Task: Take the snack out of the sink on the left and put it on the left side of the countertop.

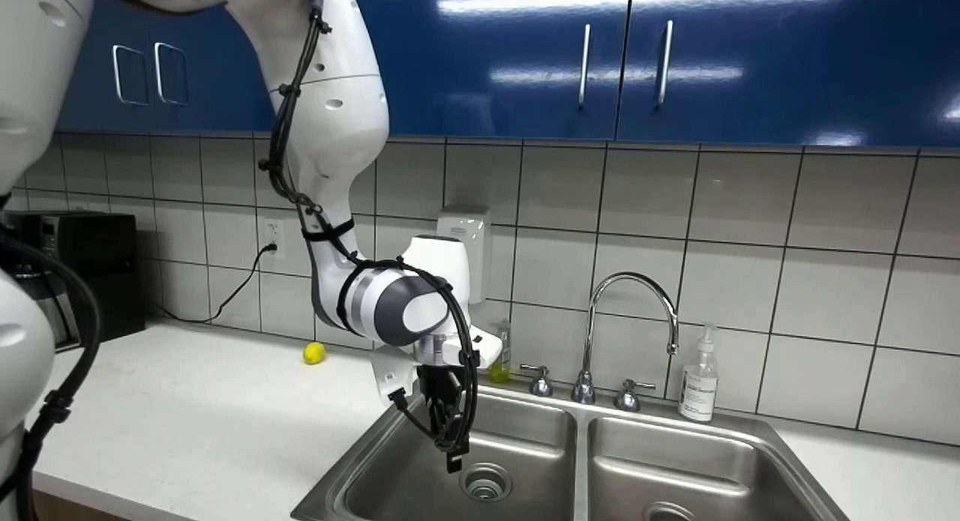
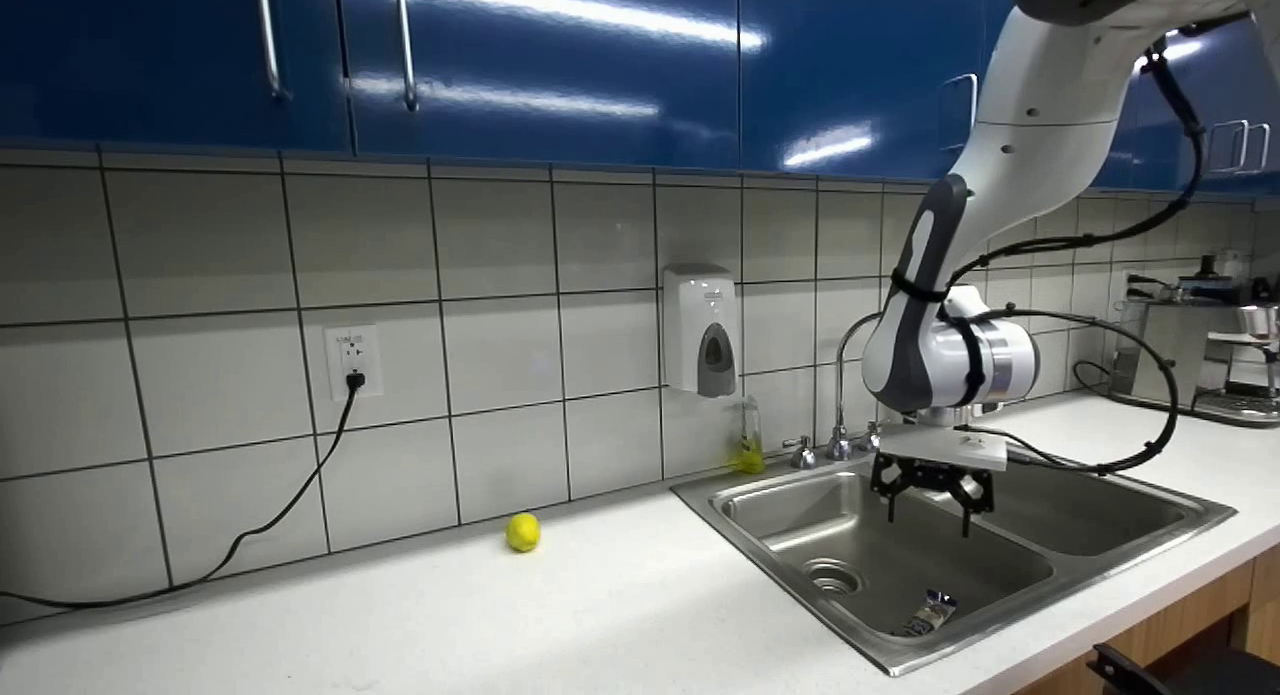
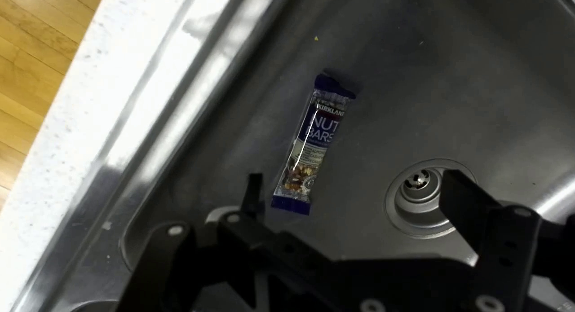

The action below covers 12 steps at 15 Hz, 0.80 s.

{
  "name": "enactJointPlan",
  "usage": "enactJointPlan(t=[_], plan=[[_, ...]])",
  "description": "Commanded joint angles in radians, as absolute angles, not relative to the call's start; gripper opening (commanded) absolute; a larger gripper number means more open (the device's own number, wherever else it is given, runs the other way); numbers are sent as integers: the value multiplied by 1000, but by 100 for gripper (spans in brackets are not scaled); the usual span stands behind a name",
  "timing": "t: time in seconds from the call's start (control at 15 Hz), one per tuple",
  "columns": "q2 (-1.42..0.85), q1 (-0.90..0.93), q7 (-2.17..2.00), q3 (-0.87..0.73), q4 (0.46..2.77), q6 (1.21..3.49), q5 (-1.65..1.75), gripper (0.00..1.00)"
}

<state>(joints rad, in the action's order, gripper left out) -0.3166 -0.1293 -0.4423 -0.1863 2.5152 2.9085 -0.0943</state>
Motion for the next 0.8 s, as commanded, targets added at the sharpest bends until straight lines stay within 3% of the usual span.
enactJointPlan(t=[0.0,0.73], plan=[[-408,-108,-431,-199,2443,2918,-143,100],[-633,-151,-415,-191,2285,2916,-245,100]])
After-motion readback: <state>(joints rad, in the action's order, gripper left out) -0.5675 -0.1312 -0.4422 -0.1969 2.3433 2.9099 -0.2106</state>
